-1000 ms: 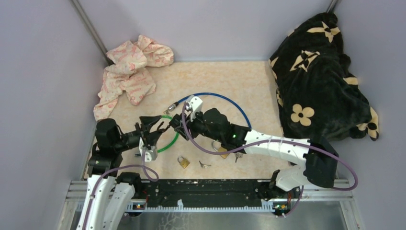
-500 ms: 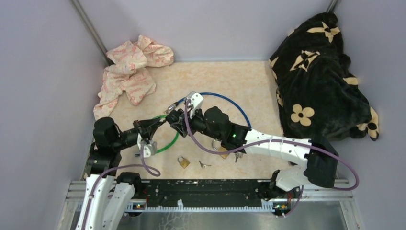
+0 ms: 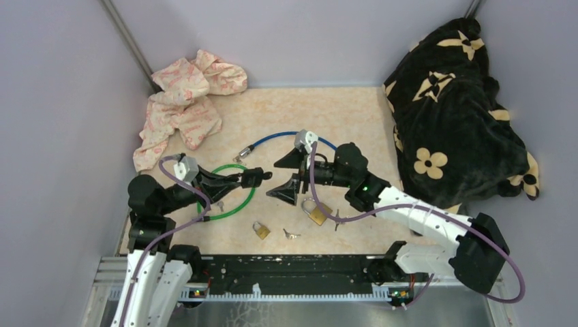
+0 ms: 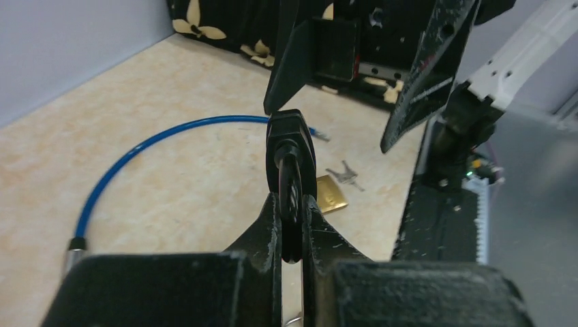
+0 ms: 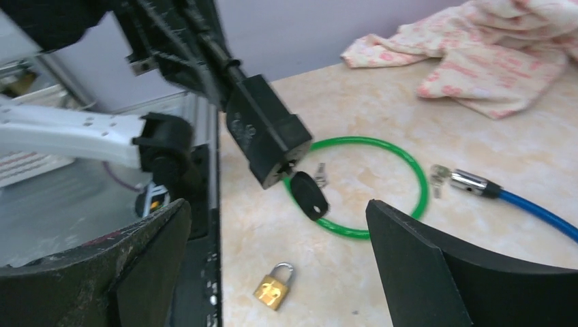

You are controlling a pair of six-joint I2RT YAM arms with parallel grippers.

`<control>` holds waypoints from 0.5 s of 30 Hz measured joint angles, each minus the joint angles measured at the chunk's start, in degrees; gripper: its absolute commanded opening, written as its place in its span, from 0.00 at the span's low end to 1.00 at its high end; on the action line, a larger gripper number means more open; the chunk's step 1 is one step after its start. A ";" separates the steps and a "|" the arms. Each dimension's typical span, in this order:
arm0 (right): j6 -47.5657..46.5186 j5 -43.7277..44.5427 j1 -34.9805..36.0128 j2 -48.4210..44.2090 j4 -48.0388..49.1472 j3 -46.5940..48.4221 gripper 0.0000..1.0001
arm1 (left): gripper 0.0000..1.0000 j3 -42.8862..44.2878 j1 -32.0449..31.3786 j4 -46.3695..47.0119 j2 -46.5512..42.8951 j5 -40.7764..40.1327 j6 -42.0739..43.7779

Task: Lock with the key
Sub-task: Lock the lock.

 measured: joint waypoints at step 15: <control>15.06 -17.55 1.16 11.89 21.81 0.11 0.70 | 0.00 -11.28 0.00 26.88 -4.55 2.19 -36.41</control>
